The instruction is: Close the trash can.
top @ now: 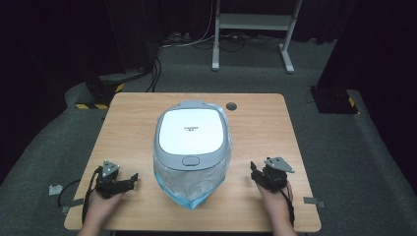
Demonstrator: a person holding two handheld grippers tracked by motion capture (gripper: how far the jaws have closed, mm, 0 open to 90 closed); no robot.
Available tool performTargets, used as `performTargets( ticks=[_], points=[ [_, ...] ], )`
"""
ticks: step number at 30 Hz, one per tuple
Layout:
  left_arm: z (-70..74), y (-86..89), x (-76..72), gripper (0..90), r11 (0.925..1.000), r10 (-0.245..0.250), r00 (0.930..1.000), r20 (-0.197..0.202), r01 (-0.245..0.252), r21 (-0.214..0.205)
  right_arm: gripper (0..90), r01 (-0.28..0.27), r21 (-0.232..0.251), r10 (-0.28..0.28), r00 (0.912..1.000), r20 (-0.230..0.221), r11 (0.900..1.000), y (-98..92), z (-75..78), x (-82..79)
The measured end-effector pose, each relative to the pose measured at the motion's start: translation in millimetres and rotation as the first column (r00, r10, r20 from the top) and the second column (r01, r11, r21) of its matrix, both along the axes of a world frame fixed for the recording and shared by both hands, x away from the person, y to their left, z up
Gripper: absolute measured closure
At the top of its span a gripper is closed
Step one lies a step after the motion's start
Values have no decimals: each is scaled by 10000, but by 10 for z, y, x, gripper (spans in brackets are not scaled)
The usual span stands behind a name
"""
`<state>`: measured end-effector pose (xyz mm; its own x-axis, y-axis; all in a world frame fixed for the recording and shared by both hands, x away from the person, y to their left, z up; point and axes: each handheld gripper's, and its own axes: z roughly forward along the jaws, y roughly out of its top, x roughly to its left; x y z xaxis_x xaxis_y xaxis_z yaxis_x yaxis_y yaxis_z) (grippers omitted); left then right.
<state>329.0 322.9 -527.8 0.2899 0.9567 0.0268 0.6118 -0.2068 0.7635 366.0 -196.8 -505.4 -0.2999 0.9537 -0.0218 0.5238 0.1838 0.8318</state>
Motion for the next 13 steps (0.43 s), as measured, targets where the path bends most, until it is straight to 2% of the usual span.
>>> performTargets(
  ticks=[1,3,4,5,10,13],
  points=[
    [-5,-19,4,163,9999,-89,9998,-180,90,61,343,-44,-73,43,9998,-198,10000,-16,-44,3],
    [-13,-41,14,164,9997,-218,9986,-488,212,-126,343,-64,-255,51,9986,-529,9997,-20,-133,-13],
    [-13,-48,11,160,9997,-206,9986,-487,200,-126,357,-154,-477,110,9957,-918,9987,-15,-168,-7],
    [-14,-54,8,161,9998,-164,9987,-477,158,-127,335,-273,-590,188,9900,-1398,9979,-9,-179,14],
    [-15,-70,3,161,9997,-189,9988,-459,181,-169,345,-198,-527,117,9885,-1506,9984,58,-184,29],
    [-16,-67,3,161,9996,-207,9987,-464,199,-183,297,-65,-486,-13,9873,-1588,9988,106,-187,43]
  ],
)
